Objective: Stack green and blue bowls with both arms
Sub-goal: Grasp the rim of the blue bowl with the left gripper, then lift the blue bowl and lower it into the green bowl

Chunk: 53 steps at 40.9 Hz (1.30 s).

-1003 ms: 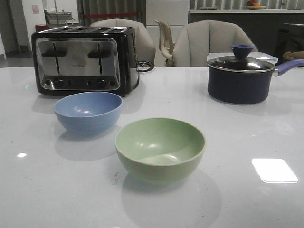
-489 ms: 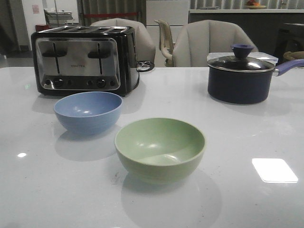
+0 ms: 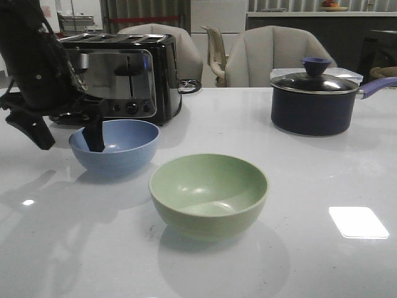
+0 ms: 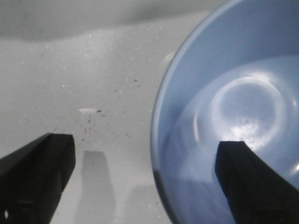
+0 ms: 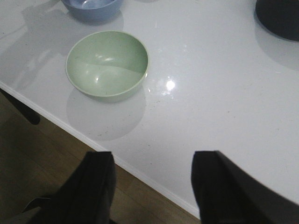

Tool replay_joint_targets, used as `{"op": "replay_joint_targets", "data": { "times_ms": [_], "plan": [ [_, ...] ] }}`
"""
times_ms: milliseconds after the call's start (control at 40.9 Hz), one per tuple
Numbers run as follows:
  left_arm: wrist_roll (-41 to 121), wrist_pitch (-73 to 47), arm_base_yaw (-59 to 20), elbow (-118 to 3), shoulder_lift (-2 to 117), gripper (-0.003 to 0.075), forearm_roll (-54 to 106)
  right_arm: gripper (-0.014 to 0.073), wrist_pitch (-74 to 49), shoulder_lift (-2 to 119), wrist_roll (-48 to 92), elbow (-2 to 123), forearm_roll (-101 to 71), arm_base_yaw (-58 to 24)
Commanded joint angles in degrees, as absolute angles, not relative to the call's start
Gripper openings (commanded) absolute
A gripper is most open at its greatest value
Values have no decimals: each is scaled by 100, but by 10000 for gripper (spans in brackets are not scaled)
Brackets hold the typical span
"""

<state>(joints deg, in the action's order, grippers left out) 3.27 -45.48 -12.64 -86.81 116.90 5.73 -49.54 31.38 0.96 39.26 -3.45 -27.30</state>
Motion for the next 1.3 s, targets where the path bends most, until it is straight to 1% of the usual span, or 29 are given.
{"op": "replay_joint_targets", "data": {
  "times_ms": [0, 73, 122, 196, 294, 367, 440, 465, 489, 538, 685, 905, 1101, 1272],
  "plan": [
    [322, -4295, -1329, -8941, 11396, 658, 714, 482, -4600, 3146, 151, 4089, -311, -2719],
    [322, -4199, -1338, -8941, 11396, 648, 703, 482, -4600, 3146, 151, 4089, -311, -2719],
    [322, -4172, -1338, -8941, 11396, 619, 703, 482, -4600, 3146, 151, 4089, -311, -2719],
    [322, -4160, -1338, -8941, 11396, 524, 703, 482, -4600, 3146, 151, 4089, -311, -2719],
    [322, -4230, -1338, -8941, 11396, 350, 703, 482, -4600, 3146, 151, 4089, -311, -2719],
    [322, -4250, -1338, -8941, 11396, 245, 703, 482, -4600, 3146, 151, 4089, -311, -2719],
    [322, -4263, -1338, -8941, 11396, 146, 703, 482, -4600, 3146, 151, 4089, -311, -2719],
    [322, -4263, -1338, -8941, 11396, 130, 703, 482, -4600, 3146, 151, 4089, -311, -2719],
    [322, -4263, -1338, -8941, 11396, 94, 703, 482, -4600, 3146, 151, 4089, -311, -2719],
    [322, -4263, -1338, -8941, 11370, 106, 703, 482, -4600, 3146, 151, 4089, -311, -2719],
    [322, -4274, -1338, -8941, 11061, 100, 694, 482, -4600, 3146, 151, 4089, -311, -2719],
    [632, -4323, -1587, -8646, 9961, 100, 758, 482, -4600, 3146, 151, 4089, -311, -2719],
    [878, -4472, -2238, -8224, 9145, 100, 762, 482, -4600, 3146, 151, 4089, -311, -2719],
    [905, -4530, -2934, -8065, 9124, 101, 788, 482, -4600, 3146, 151, 4089, -311, -2719]
  ]
}}
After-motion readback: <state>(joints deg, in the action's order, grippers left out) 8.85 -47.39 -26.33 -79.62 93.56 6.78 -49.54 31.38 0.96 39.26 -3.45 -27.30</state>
